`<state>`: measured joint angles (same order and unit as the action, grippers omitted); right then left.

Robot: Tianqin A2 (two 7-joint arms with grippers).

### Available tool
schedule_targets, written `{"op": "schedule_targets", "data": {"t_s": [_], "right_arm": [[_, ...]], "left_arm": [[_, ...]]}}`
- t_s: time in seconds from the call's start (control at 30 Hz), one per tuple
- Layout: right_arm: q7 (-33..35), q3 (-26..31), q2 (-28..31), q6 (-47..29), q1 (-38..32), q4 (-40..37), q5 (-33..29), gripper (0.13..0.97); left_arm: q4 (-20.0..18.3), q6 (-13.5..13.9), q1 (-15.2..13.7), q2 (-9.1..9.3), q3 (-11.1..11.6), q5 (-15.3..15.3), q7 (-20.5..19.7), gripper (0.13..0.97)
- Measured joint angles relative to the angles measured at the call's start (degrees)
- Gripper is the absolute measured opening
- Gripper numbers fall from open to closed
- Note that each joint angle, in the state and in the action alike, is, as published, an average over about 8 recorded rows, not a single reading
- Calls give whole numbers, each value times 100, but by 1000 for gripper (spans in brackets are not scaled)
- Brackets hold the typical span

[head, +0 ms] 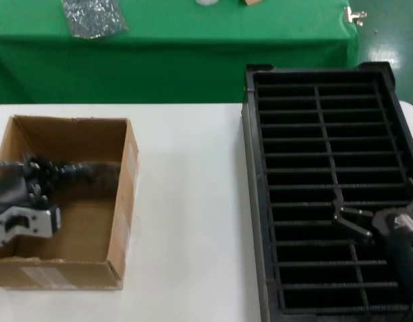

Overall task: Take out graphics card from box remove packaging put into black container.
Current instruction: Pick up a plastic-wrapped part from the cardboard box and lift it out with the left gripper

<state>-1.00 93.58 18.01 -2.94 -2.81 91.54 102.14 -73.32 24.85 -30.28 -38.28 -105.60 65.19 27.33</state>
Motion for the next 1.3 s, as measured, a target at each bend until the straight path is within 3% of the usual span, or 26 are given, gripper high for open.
{"op": "schedule_targets", "data": {"t_s": [0.17, 0.33, 0.47, 0.6, 0.8, 1.13, 1.3], "right_arm": [[0, 0, 0, 0, 0, 0, 0, 966], [0, 0, 0, 0, 0, 0, 0, 966], [0, 0, 0, 0, 0, 0, 0, 966], [0, 0, 0, 0, 0, 0, 0, 966], [0, 0, 0, 0, 0, 0, 0, 966], [0, 0, 0, 0, 0, 0, 0, 966], [0, 0, 0, 0, 0, 0, 0, 966]], "left_arm": [[-854, 171, 363, -199, 384, -385, -571, 139], [-1971, 321, 844, -353, 961, -652, -1106, 139], [-2825, 422, 1218, -429, 1403, -732, -1466, 139], [-3398, 482, 1512, -463, 1627, -676, -1679, 139], [-3811, 471, 1784, -429, 1567, -475, -1742, 139], [-4037, 433, 1973, -293, 1011, -220, -1504, 139], [-4057, 427, 2003, -277, 850, -179, -1395, 139]]}}
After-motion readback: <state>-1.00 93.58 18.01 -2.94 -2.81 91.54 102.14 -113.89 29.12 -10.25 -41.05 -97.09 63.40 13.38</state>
